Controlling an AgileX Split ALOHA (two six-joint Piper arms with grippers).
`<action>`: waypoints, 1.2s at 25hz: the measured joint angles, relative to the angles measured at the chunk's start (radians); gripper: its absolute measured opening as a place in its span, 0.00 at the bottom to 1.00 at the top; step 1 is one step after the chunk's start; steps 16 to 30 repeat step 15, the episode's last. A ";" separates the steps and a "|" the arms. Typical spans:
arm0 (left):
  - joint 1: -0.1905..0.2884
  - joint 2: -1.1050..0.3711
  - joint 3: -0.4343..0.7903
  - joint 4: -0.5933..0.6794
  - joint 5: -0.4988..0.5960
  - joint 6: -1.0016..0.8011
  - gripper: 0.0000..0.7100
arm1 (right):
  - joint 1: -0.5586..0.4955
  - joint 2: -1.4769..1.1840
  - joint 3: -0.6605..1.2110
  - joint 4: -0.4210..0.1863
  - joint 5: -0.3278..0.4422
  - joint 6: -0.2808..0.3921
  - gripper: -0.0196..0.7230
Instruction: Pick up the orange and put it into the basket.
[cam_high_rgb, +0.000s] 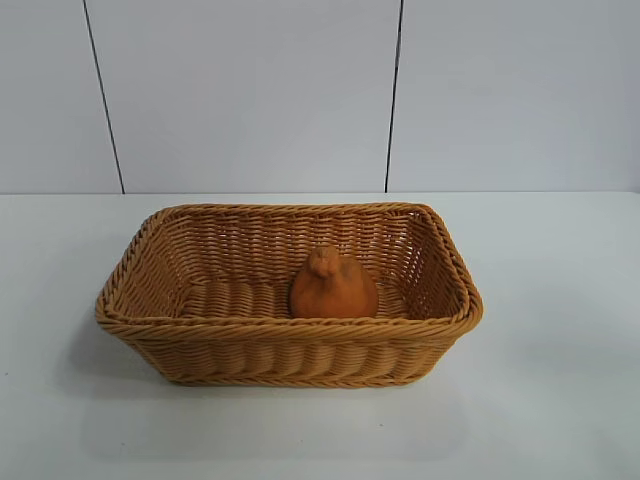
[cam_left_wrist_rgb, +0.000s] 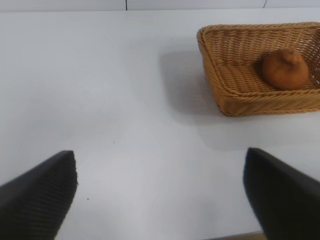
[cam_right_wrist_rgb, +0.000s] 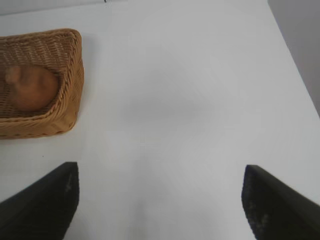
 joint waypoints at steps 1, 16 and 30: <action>0.000 0.000 0.000 0.000 0.000 0.000 0.91 | 0.000 -0.017 0.003 0.000 0.000 0.000 0.85; 0.000 0.000 0.000 0.000 0.000 0.000 0.91 | 0.028 -0.100 0.003 0.009 0.000 0.000 0.85; 0.000 0.000 0.000 0.000 0.000 0.000 0.91 | 0.028 -0.100 0.003 0.009 0.000 0.000 0.85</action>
